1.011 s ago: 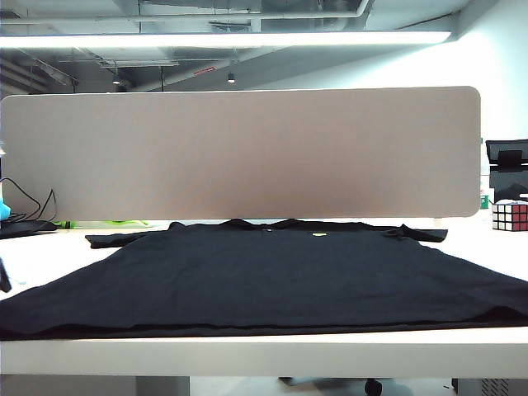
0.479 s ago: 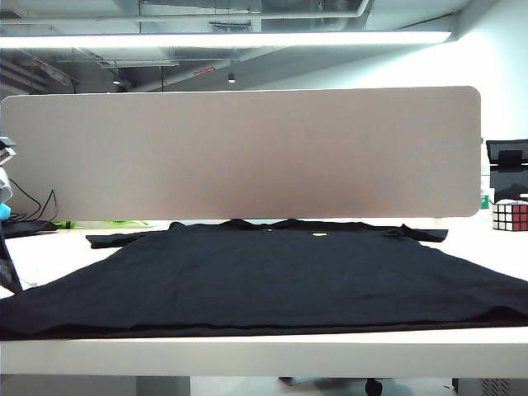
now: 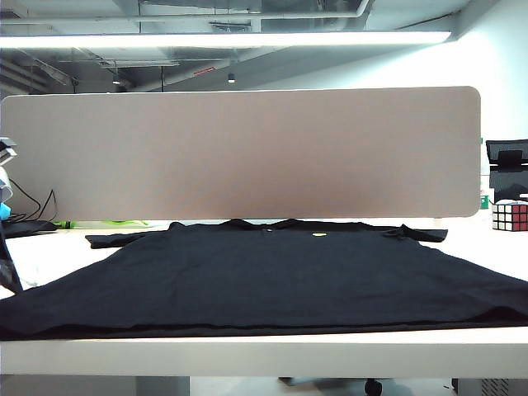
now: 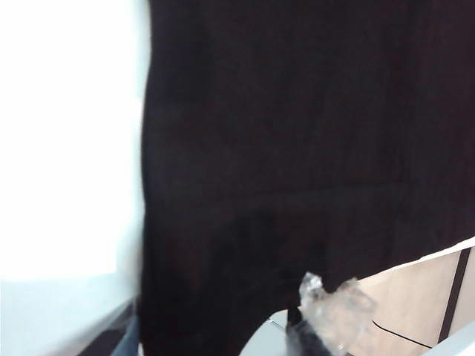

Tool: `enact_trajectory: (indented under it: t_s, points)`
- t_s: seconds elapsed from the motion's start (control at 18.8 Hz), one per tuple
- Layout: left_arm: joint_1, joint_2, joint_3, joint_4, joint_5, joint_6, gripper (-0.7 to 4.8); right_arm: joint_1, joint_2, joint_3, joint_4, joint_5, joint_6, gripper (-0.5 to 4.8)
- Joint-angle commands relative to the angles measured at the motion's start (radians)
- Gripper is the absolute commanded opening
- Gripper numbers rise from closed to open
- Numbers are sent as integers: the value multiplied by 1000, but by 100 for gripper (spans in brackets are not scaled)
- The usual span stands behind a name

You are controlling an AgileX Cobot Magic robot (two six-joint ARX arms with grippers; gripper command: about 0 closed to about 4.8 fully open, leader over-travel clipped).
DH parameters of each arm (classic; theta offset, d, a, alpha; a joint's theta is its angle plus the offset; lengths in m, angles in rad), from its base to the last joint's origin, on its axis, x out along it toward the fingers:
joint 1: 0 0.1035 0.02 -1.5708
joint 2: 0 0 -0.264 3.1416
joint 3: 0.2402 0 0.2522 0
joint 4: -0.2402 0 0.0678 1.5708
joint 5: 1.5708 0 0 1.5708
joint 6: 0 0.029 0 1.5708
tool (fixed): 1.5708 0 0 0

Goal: Fold the bottom side of the T-shirt horizontally towards the center, about one-third of the way, then fold the sleeve back towards the center, creating a straight line along the edge of the T-shirt, and finally fold the bottom of the T-shirt up towards the top, creating a neat rectangle.

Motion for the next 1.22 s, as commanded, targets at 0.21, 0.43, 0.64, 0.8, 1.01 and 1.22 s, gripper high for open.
enact_trajectory:
  t_s: [0.21,0.43,0.64,0.8,1.01,1.22]
  points:
    - [0,5,-5,-7,-48,1,247,3,21,-1,17,-66,6,233]
    - [0,5,-5,-5,-47,1,247,4,21,-1,-4,-71,6,233]
    - [0,25,-5,-3,-42,1,247,6,21,-3,-14,-88,6,229]
    - [-2,51,-8,3,-20,1,247,7,21,-5,-11,-89,6,229]
    - [-26,82,-7,24,2,1,247,8,21,-5,-6,-90,6,229]
    - [-65,100,-7,39,-1,1,247,14,21,-5,-1,-94,6,229]
